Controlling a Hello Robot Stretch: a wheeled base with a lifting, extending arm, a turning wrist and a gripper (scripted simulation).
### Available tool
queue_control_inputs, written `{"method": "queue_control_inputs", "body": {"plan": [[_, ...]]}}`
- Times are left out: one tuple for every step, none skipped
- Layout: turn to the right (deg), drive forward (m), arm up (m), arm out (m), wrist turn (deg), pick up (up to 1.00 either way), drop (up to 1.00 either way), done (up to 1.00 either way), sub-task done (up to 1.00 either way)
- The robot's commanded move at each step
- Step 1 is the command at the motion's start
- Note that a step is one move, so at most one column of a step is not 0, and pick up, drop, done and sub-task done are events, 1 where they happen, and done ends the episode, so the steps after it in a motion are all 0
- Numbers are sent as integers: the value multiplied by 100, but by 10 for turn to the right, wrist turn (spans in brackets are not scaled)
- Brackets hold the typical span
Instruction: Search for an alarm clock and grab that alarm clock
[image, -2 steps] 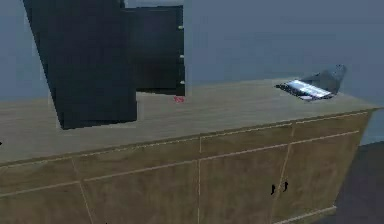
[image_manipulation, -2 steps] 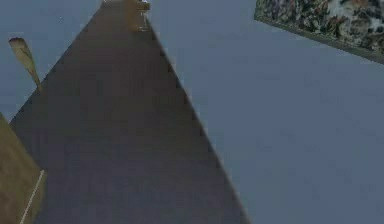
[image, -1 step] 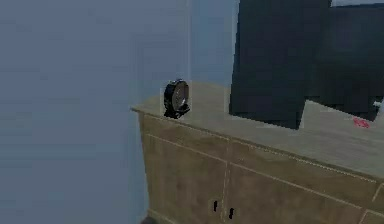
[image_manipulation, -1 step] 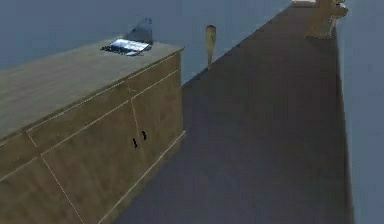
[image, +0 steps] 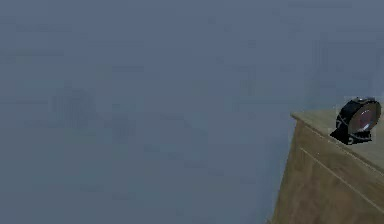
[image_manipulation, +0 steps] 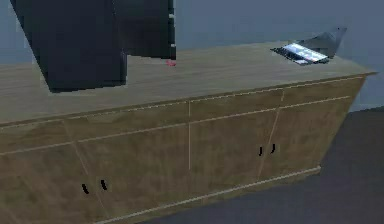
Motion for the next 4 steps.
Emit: {"method": "queue_control_inputs", "body": {"plan": [[-450,0,0,0,0,0,0,0,0],[450,0,0,0,0,0,0,0,0],[180,0,0,0,0,0,0,0,0],[0,40,0,0,0,0,0,0,0]]}}
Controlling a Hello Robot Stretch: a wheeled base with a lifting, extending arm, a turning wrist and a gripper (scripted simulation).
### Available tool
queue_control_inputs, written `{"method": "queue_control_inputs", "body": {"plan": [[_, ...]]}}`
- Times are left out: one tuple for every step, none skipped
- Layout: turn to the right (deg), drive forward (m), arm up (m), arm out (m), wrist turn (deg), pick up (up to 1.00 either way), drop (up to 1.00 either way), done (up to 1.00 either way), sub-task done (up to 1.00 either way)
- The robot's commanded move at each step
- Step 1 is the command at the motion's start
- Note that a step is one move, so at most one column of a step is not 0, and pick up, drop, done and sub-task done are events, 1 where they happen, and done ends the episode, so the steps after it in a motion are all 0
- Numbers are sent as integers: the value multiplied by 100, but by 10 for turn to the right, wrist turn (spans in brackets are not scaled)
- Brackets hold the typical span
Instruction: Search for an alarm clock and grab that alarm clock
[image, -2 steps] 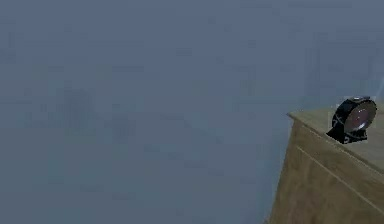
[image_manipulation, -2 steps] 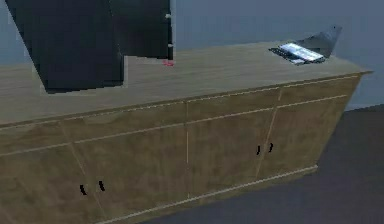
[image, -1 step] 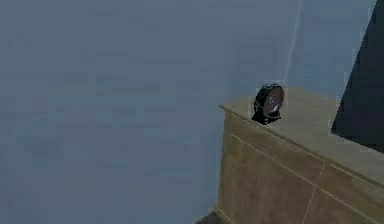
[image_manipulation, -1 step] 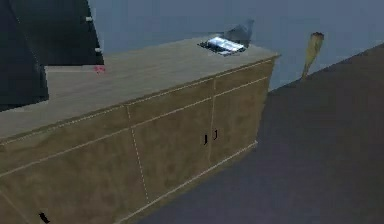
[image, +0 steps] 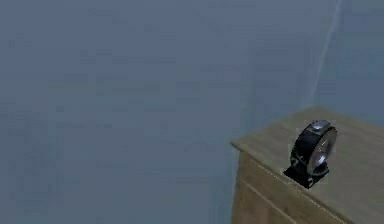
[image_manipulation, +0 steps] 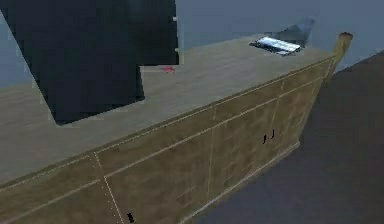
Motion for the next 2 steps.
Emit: {"method": "queue_control_inputs", "body": {"plan": [[-450,0,0,0,0,0,0,0,0],[-90,0,0,0,0,0,0,0,0]]}}
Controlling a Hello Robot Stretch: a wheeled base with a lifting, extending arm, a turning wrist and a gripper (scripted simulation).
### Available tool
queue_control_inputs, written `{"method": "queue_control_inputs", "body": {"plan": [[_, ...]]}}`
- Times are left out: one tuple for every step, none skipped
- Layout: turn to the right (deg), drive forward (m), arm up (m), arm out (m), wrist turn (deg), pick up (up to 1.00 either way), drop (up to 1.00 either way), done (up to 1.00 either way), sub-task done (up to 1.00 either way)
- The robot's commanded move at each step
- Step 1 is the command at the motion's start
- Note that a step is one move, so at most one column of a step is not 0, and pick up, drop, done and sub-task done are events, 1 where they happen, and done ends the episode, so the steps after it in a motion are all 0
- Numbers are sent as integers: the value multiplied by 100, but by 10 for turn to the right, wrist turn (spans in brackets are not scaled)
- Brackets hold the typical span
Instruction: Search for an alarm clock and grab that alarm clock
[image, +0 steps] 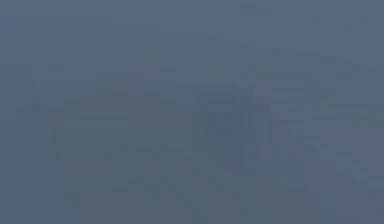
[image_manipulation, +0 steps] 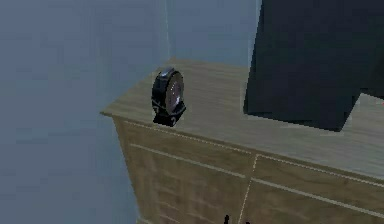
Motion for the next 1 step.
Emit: {"method": "queue_control_inputs", "body": {"plan": [[0,0,50,0,0,0,0,0,0]]}}
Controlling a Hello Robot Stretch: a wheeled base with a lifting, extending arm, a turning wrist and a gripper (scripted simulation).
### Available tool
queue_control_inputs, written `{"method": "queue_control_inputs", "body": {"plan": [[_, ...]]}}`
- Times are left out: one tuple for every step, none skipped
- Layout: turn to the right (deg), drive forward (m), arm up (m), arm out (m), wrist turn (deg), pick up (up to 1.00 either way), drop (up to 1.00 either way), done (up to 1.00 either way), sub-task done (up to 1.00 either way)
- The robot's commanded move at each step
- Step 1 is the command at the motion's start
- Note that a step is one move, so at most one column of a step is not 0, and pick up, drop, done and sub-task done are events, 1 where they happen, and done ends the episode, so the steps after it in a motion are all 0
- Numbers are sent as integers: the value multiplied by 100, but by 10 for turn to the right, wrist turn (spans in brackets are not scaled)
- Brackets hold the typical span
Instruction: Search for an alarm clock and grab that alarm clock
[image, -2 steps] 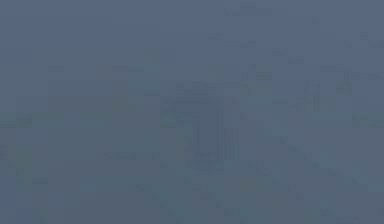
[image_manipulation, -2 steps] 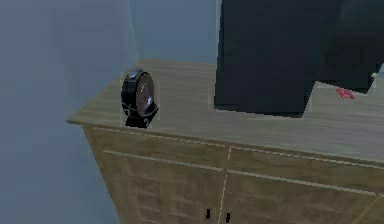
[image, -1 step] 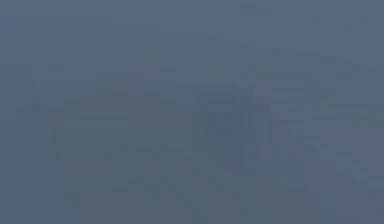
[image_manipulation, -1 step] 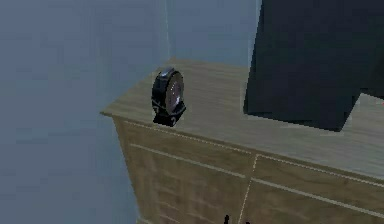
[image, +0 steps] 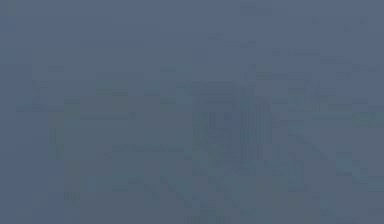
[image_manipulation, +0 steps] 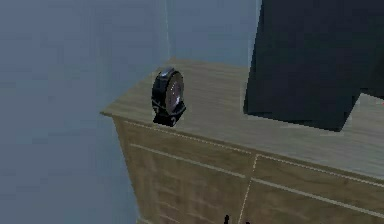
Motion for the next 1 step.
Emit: {"method": "queue_control_inputs", "body": {"plan": [[0,0,38,0,0,0,0,0,0]]}}
